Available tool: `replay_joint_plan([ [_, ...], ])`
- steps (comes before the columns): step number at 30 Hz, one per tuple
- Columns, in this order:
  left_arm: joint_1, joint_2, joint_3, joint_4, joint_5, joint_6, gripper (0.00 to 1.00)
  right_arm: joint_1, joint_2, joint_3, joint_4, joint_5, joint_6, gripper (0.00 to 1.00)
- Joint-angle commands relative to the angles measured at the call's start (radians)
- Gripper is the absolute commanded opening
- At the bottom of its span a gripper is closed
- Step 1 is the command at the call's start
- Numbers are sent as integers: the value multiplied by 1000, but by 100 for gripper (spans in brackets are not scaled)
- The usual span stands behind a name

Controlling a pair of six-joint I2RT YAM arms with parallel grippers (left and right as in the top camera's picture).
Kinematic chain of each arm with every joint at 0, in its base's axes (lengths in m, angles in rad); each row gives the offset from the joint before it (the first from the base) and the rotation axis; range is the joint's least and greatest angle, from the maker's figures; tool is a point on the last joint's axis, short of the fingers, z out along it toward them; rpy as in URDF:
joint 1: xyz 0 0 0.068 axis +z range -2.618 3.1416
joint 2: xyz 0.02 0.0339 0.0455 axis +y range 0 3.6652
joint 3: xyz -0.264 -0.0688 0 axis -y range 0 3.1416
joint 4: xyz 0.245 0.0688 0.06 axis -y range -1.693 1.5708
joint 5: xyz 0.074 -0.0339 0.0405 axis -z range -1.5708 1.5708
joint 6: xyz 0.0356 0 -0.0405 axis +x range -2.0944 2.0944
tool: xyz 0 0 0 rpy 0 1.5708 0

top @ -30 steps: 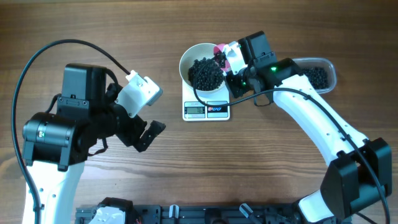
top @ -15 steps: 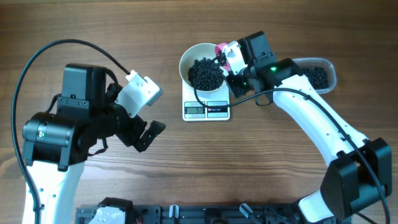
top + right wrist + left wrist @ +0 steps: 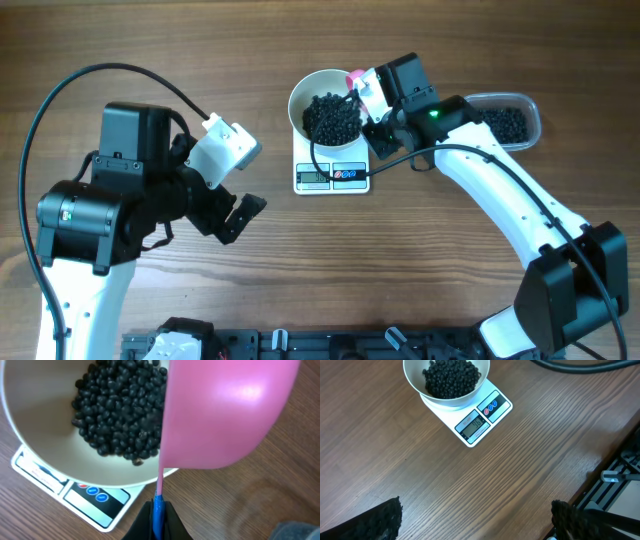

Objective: Scoop item into bowl and weigh 150g on scale

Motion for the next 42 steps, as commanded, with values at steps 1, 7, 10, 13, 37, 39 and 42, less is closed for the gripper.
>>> replay_joint_plan([
  [1,7,-4,17,-1,12,11,100,9,-23,-6,8,80,-29,4],
  [7,7,-4,17,-1,12,11,100,26,-23,-6,12,72,-29,4],
  [10,7,-4,17,-1,12,12,100,29,-23,-6,26,23,-27,4],
  [13,7,-4,17,-1,12,11,100,33,-23,-6,23,76,-31,4],
  [37,7,-4,17,-1,12,11,100,63,-23,-6,36,143,-48,4],
  [39,7,-4,17,-1,12,11,100,63,-23,-6,36,147,-23,4],
  [42,7,-4,17,-1,12,12,100,57,-23,1,33,148,26,4],
])
